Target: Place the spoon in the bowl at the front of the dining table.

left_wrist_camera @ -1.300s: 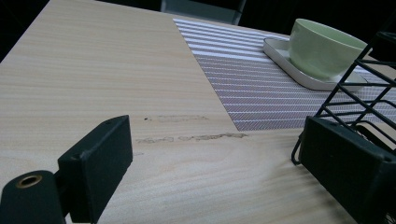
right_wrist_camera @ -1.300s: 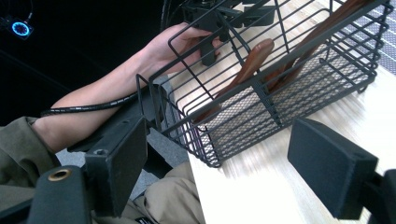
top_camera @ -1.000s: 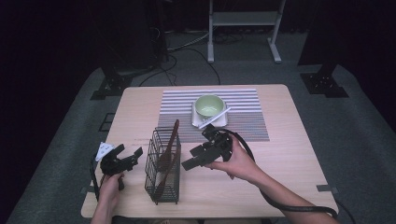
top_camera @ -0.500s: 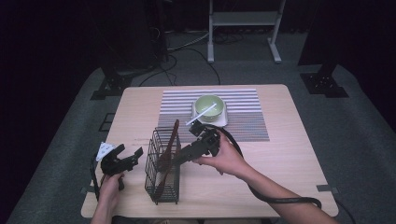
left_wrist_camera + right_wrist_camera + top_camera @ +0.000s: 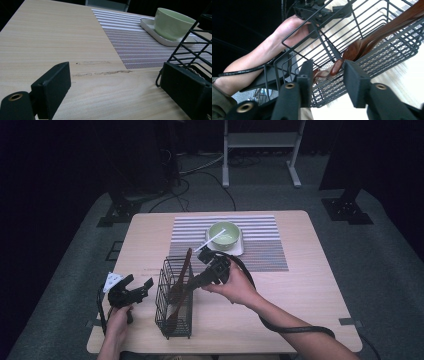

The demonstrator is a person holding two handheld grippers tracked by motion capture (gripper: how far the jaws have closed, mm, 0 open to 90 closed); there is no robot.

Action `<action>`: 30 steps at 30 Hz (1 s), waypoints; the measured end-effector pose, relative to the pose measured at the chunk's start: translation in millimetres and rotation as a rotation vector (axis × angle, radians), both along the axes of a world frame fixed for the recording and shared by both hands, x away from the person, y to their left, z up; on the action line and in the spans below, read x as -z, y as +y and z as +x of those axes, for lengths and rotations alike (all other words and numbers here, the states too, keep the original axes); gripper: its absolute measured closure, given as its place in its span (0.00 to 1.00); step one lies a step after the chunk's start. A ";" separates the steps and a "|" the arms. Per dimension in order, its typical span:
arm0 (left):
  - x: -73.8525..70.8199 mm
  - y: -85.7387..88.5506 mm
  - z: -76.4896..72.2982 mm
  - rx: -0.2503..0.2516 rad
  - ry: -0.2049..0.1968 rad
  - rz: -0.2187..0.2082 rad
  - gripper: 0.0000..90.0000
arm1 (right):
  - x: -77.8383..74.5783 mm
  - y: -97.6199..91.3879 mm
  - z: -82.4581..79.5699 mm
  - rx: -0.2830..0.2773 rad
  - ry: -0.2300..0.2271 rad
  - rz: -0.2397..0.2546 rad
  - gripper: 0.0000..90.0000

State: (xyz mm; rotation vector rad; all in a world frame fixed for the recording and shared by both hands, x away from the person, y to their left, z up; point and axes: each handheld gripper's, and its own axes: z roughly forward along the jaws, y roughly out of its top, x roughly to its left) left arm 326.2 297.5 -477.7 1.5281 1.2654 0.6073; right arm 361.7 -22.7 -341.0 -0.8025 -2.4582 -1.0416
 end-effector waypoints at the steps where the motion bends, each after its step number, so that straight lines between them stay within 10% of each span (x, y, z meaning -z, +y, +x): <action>1: 0.0 0.0 0.0 0.000 0.000 0.000 0.10 | 0.2 0.2 0.4 0.001 -0.001 -0.001 0.75; 8: -0.1 -0.3 0.0 0.000 0.001 0.003 0.10 | -2.0 -1.2 2.1 0.007 -0.007 0.021 0.92; 30: -0.1 -1.9 0.5 -0.002 0.002 0.004 0.10 | -27.1 -19.7 5.2 0.037 -0.004 0.099 0.93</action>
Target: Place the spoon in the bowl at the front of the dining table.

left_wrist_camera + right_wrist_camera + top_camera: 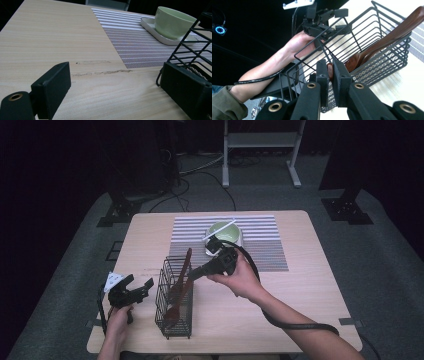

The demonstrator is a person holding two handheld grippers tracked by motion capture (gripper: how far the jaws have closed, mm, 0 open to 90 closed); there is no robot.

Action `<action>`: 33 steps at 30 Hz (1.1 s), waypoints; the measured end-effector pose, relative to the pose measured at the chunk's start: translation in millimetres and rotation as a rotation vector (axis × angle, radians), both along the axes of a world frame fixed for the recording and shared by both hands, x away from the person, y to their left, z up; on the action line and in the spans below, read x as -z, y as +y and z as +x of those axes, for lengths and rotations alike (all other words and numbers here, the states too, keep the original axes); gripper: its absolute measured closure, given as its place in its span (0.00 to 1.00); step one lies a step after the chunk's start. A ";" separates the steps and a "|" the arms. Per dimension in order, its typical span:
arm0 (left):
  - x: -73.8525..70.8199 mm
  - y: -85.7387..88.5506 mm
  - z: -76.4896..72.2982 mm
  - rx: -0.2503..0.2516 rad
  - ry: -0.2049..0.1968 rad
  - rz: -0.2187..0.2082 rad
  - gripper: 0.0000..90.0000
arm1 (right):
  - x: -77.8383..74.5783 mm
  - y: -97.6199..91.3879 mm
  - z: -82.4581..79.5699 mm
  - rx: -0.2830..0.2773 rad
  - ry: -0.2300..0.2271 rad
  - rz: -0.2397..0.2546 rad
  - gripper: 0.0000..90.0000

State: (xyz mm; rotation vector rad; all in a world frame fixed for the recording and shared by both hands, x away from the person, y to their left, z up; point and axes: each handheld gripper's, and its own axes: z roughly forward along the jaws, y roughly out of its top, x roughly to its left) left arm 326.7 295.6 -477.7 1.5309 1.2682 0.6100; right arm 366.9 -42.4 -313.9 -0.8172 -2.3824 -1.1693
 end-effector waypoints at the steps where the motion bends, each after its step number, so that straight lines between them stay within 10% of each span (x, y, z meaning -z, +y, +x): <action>1: 0.0 0.0 0.0 0.000 0.000 0.001 0.10 | -1.2 -1.2 0.4 0.000 -0.005 0.003 0.93; 33: 0.0 0.2 0.3 -0.001 0.003 0.001 0.10 | -45.7 -43.8 4.4 0.058 -0.019 0.112 0.93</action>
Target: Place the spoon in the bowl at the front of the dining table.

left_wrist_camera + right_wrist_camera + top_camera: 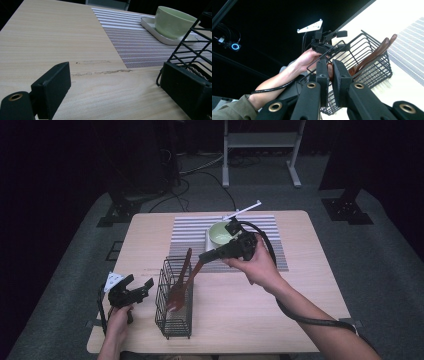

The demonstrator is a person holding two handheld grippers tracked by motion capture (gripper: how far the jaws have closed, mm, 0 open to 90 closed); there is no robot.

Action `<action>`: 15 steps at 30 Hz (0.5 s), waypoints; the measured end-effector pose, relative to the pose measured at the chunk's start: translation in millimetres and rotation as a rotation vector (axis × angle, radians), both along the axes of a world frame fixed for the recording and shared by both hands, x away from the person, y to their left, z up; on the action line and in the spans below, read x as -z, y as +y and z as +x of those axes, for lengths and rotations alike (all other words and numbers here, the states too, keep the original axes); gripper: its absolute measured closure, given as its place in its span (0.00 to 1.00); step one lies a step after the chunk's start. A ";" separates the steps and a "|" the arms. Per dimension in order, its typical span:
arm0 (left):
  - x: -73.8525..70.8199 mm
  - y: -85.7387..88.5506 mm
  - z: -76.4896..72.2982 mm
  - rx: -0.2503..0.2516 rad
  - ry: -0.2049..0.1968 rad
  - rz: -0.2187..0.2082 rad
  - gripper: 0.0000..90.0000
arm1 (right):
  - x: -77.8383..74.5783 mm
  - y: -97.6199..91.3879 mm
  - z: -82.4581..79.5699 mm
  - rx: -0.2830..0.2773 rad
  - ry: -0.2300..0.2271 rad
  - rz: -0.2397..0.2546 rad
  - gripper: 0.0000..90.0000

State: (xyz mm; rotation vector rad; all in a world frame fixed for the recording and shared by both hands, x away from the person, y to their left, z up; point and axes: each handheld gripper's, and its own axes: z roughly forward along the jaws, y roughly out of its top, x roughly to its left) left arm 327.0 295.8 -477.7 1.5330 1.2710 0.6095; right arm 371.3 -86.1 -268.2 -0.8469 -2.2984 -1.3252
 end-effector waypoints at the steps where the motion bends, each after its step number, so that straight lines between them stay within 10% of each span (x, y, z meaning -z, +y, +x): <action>1: -0.1 0.0 0.0 0.000 0.000 0.000 0.10 | -0.7 -1.4 0.1 0.000 -0.001 0.002 0.93; 15: -0.1 0.3 0.1 -0.001 0.002 0.000 0.10 | -8.1 -25.1 0.7 0.026 0.006 0.013 0.93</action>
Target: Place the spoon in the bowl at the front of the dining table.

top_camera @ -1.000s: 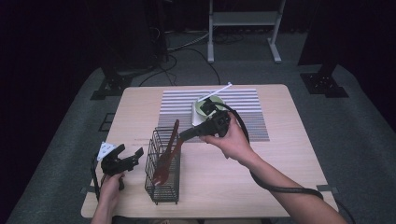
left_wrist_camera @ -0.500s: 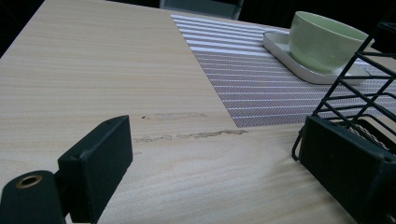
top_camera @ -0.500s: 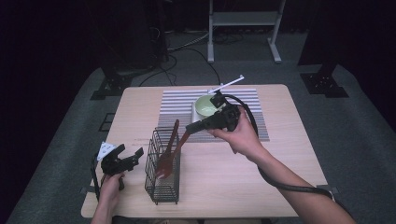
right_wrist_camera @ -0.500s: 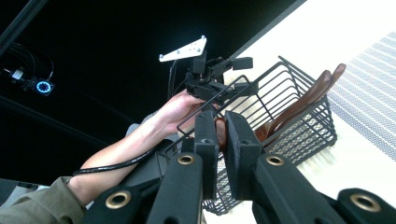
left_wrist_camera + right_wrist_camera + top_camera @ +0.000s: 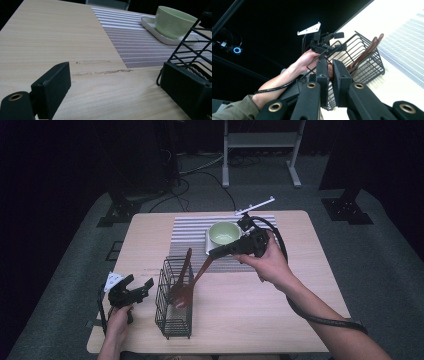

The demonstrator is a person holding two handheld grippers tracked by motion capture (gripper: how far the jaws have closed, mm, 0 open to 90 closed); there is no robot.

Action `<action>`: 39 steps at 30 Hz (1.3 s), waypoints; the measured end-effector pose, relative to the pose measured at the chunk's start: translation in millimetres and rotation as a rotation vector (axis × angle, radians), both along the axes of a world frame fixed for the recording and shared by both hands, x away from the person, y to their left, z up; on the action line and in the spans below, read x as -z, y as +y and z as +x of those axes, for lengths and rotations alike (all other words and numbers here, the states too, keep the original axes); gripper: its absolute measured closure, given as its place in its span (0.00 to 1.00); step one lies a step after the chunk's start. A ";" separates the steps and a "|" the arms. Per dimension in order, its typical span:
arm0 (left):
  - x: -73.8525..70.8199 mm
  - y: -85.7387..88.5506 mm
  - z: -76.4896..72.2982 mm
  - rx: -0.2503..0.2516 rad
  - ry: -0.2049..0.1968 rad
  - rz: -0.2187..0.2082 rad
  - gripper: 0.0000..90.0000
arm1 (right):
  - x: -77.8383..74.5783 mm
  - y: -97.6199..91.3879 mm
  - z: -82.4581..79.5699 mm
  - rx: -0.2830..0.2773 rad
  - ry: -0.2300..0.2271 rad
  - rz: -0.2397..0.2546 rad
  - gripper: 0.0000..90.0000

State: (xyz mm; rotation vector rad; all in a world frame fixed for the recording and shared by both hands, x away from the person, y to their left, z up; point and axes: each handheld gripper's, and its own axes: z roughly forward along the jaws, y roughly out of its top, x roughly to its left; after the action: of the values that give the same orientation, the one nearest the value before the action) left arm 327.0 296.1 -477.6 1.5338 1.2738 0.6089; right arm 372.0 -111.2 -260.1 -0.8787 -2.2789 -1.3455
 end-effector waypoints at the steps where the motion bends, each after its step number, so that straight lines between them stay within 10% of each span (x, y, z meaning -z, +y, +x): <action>1: 0.0 0.1 0.0 -0.001 0.000 0.000 0.10 | 0.0 -2.0 0.0 0.002 0.000 0.000 0.93; 39: 0.0 -0.1 0.2 -0.004 0.003 0.002 0.10 | 29.2 -58.4 5.5 0.088 0.070 -0.001 0.93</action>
State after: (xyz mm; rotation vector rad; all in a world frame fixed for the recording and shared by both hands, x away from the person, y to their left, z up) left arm 327.3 296.0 -477.6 1.5345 1.2798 0.6107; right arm 377.5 -169.6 -289.3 -1.0206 -2.2119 -1.3280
